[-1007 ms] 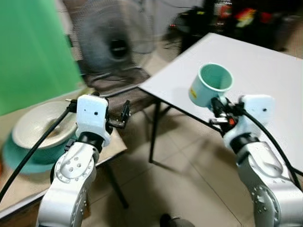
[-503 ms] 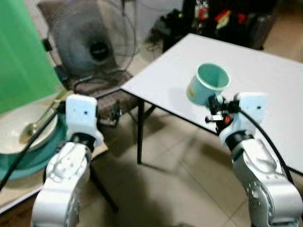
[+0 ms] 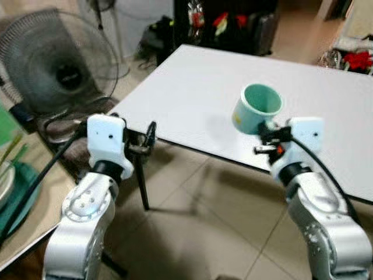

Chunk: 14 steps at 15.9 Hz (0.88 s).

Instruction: Setting the table

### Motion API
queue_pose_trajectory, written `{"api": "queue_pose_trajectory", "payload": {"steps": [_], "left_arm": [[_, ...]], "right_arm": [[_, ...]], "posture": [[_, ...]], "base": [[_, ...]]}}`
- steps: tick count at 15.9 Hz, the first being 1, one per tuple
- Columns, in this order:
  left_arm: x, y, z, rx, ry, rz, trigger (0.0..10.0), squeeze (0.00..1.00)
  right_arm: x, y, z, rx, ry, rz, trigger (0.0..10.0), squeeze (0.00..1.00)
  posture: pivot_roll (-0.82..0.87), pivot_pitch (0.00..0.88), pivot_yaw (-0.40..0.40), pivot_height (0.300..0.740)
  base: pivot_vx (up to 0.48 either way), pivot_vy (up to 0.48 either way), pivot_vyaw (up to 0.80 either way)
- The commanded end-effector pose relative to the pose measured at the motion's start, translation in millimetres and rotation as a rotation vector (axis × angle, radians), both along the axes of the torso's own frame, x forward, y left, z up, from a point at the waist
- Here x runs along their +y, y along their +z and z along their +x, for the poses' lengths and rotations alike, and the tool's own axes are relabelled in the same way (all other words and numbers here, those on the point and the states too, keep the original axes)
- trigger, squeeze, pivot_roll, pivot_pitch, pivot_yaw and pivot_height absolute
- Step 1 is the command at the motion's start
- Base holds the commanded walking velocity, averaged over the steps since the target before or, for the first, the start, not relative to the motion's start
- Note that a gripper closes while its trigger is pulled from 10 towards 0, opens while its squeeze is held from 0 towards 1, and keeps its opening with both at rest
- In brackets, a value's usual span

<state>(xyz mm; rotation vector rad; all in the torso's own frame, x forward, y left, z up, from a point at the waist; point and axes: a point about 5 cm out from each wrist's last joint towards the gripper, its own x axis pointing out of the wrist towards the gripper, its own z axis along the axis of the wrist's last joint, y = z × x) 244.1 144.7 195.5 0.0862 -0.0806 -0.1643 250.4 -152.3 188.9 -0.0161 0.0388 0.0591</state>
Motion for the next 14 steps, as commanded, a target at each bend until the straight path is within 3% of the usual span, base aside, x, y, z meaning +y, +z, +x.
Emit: {"api": "queue_pose_trajectory", "payload": {"steps": [1,6,10,14], "left_arm": [[1.6,-1.7,1.0,0.012,-0.006,0.006,10.0,0.00],[1.4,-5.9,0.0,0.029,-0.011,0.015,10.0,0.00],[2.8,-6.6,-0.8,0.035,-0.015,0.026,10.0,0.00],[1.3,-10.9,-3.2,0.054,-0.058,0.043,10.0,0.00]], "right_arm": [[0.3,6.4,1.2,-0.036,-0.001,-0.001,10.0,0.00],[1.6,11.7,5.8,-0.073,0.029,-0.052,10.0,0.00],[2.2,7.8,9.2,-0.040,0.031,-0.044,10.0,0.00],[2.6,3.7,9.3,-0.008,0.032,-0.015,10.0,0.00]], "posture": [[-0.11,0.032,0.024,0.740],[-0.10,0.031,0.012,0.740],[-0.09,0.025,0.003,0.740],[-0.10,0.017,0.008,0.740]], "base": [[0.356,0.000,0.00],[0.357,0.000,0.00],[0.354,0.000,0.00],[0.342,0.000,-0.79]]}}
